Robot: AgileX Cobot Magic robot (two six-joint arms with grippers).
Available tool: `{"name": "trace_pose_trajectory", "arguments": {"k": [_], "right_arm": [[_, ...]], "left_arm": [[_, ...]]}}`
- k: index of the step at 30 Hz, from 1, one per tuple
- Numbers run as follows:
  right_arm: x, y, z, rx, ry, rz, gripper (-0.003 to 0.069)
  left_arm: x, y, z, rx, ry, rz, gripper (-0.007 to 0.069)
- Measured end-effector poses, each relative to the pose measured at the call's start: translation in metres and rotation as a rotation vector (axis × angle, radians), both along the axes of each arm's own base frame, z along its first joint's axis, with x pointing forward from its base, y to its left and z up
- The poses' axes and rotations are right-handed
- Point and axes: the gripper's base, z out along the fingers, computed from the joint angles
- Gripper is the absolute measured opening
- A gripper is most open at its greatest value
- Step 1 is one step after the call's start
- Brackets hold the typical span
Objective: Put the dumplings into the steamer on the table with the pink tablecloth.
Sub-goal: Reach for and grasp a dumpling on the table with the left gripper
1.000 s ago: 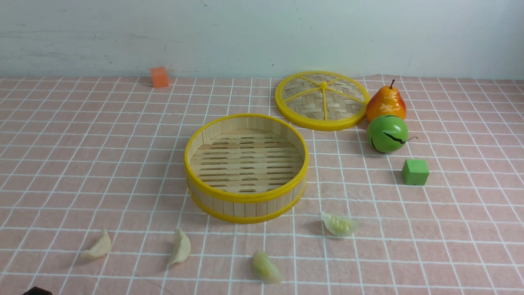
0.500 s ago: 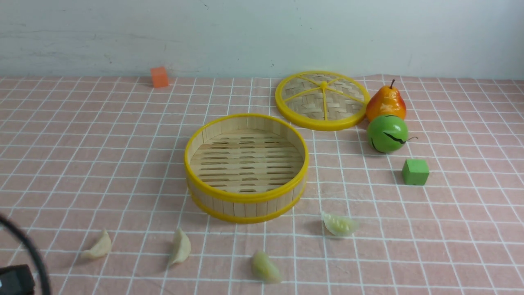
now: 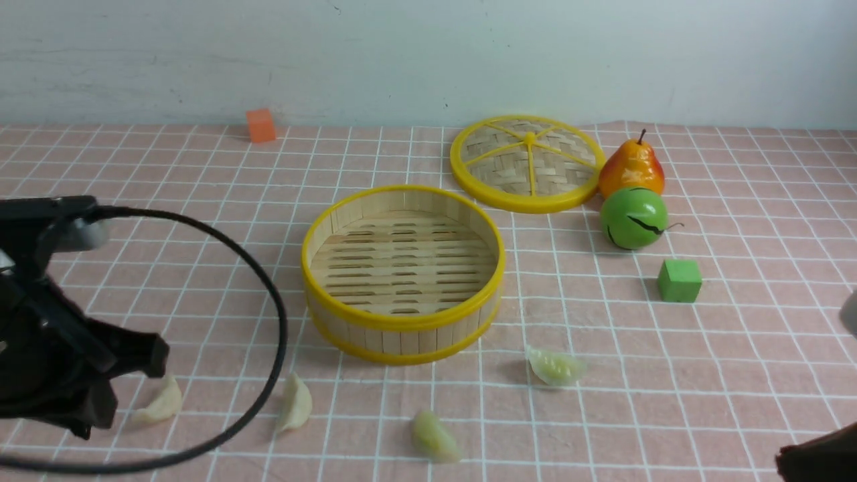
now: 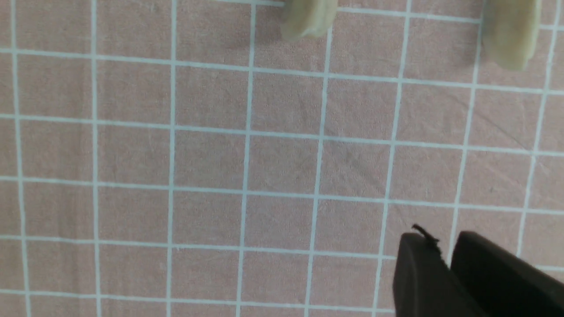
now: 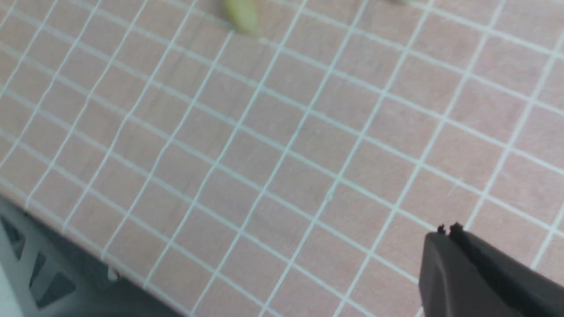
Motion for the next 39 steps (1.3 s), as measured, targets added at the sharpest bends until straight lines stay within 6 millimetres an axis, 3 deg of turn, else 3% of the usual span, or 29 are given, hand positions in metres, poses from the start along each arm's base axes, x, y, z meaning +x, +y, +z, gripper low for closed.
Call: {"name": "trace_pose_trajectory", "arguments": {"k": [3, 5, 7, 9, 12, 21, 28, 32, 37, 39], "right_arm": [[-0.004, 0.010, 0.000, -0.006, 0.007, 0.082, -0.0015], [-0.005, 0.012, 0.000, -0.006, 0.006, 0.096, -0.0014], [-0.006, 0.014, 0.000, -0.005, 0.005, 0.113, -0.0014], [-0.006, 0.014, 0.001, -0.006, 0.002, 0.113, -0.0013], [-0.006, 0.014, 0.001, -0.007, 0.001, 0.113, -0.0010], [-0.006, 0.014, 0.001, -0.007, 0.001, 0.113, -0.0004], [-0.006, 0.014, 0.001, -0.007, -0.002, 0.113, -0.0002], [-0.004, 0.014, 0.002, -0.008, -0.023, 0.104, -0.0001], [-0.003, 0.014, 0.003, -0.006, -0.033, 0.099, 0.0002], [-0.003, 0.014, 0.002, -0.012, -0.036, 0.099, 0.0002]], "left_arm": [[0.029, -0.005, -0.015, 0.032, 0.045, 0.003, 0.0331], [0.037, -0.005, -0.020, 0.048, 0.053, 0.006, 0.0383], [0.053, -0.006, -0.030, 0.081, 0.058, 0.014, 0.0484], [0.065, -0.007, -0.043, 0.107, 0.072, 0.015, 0.0540], [0.079, -0.009, -0.061, 0.125, 0.074, 0.007, 0.0563], [0.104, -0.006, -0.110, 0.151, 0.116, 0.024, 0.0567], [0.113, 0.017, -0.121, 0.112, 0.121, 0.104, 0.0554], [0.114, 0.013, -0.124, 0.067, 0.116, 0.103, 0.0484], [0.117, 0.011, -0.136, 0.052, 0.160, 0.099, 0.0272], [0.118, 0.011, -0.136, 0.053, 0.161, 0.098, 0.0256]]}}
